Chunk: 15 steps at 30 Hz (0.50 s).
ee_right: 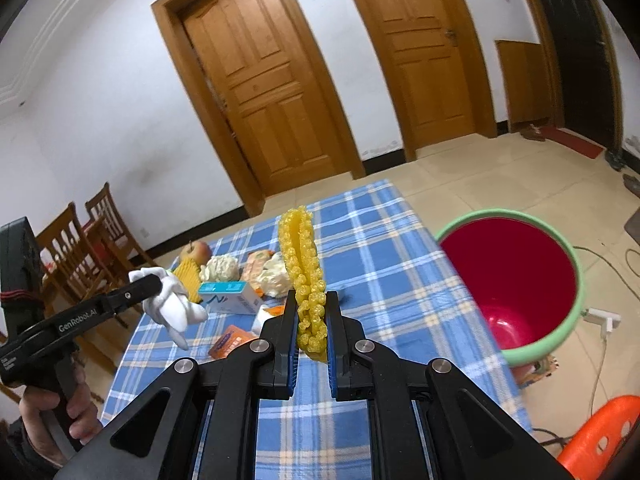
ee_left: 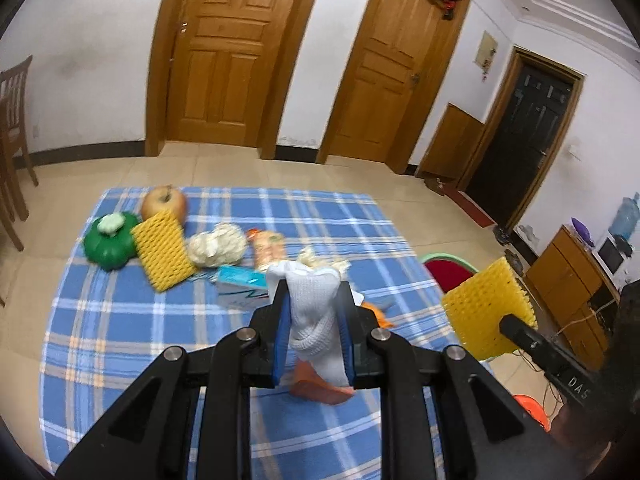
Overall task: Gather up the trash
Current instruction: 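Carry the sock and sponge over the red bucket and open both tools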
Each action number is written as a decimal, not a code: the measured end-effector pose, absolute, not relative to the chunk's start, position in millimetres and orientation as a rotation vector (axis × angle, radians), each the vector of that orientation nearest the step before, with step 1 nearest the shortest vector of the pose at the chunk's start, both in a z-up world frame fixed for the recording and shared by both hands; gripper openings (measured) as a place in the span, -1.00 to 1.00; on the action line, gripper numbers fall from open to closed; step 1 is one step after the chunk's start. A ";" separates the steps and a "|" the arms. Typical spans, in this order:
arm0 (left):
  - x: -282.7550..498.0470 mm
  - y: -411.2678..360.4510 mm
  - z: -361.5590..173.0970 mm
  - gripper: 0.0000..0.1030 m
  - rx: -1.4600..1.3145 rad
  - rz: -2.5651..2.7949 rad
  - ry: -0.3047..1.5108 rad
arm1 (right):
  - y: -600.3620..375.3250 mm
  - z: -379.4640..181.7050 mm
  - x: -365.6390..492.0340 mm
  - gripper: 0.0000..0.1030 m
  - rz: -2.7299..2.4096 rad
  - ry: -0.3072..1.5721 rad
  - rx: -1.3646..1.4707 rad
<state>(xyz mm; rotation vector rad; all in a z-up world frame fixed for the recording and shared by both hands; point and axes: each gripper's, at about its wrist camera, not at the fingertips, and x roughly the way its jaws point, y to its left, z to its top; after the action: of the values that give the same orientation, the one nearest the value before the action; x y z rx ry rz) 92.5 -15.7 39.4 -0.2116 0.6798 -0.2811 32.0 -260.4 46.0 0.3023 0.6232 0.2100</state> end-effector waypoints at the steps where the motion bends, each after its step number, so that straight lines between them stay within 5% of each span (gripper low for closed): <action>1: 94.2 -21.8 41.4 -0.59 -0.207 -0.294 0.680 | -263.7 47.2 29.5 -0.79 0.199 0.619 0.305; 15: 130.3 -124.1 49.8 -0.59 -0.139 -0.452 0.695 | -327.8 30.2 29.5 -0.79 0.029 0.618 0.384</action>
<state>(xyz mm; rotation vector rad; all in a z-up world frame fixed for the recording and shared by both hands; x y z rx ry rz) 130.3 -124.1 49.8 -0.1394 0.6947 -0.4519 29.5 -327.8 30.2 0.3836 0.6179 0.0295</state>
